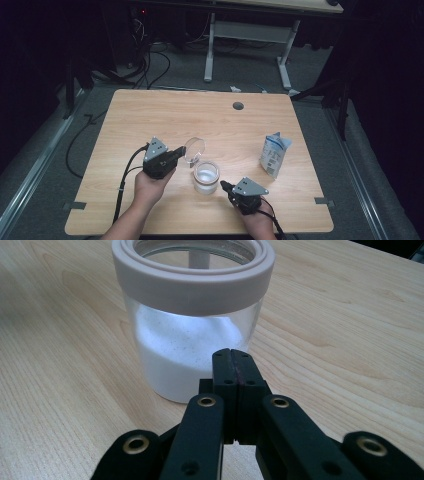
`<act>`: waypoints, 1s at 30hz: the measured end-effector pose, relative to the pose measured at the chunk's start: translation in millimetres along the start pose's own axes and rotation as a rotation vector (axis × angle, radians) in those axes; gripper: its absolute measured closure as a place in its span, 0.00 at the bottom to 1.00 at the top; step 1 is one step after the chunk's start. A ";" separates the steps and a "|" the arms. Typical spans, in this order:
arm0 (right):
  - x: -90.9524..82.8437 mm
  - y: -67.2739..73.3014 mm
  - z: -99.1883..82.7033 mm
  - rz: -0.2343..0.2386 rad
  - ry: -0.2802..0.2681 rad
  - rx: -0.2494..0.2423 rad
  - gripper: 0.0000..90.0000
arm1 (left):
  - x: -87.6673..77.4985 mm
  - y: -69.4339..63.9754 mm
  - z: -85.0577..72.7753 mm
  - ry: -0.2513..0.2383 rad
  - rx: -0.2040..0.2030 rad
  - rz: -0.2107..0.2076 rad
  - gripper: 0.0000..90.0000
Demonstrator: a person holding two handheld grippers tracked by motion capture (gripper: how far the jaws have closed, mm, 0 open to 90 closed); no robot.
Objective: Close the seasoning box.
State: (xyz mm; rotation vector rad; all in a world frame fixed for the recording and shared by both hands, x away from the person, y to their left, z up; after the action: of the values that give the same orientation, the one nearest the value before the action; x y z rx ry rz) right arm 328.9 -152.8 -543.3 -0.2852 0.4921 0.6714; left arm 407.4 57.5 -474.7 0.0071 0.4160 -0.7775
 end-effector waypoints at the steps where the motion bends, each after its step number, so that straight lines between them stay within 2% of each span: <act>1: 0.2 0.1 -0.1 0.000 0.001 0.000 1.00 | -0.3 -0.5 0.3 -0.002 0.002 0.000 1.00; 13: 2.4 3.0 0.4 0.007 0.005 -0.012 1.00 | -4.8 -11.5 -1.1 -0.013 0.020 -0.014 1.00; 14: 2.4 2.9 0.5 0.007 0.005 -0.010 1.00 | -4.4 -13.8 -1.7 -0.015 0.016 -0.026 1.00; 15: 2.3 2.9 0.6 0.006 0.004 -0.011 1.00 | -2.3 -19.5 -0.6 -0.050 -0.035 -0.036 1.00; 16: 2.2 3.0 0.4 0.006 0.006 -0.011 1.00 | -4.7 -16.9 -3.1 -0.013 0.022 -0.032 1.00; 21: 1.4 2.7 0.3 0.004 0.002 -0.008 1.00 | -4.1 -20.0 -6.5 -0.013 0.023 -0.034 1.00; 30: 0.9 1.9 -0.2 0.001 0.007 -0.009 1.00 | -5.7 -17.1 -15.5 0.003 0.031 -0.017 1.00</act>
State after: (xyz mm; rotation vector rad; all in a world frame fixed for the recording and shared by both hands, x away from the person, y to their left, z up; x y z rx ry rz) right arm 328.2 -151.0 -544.1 -0.2959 0.4963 0.6744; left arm 386.6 51.5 -484.4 0.0341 0.4070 -0.8007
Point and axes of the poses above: each handheld gripper's, and its own axes: x roughly forward along the jaws, z roughly out of its top, y roughly to its left, the point moved 6 cm from there along x, roughly forward along the jaws, and after that the axes turned 1 degree about y, right-handed, at the moved point
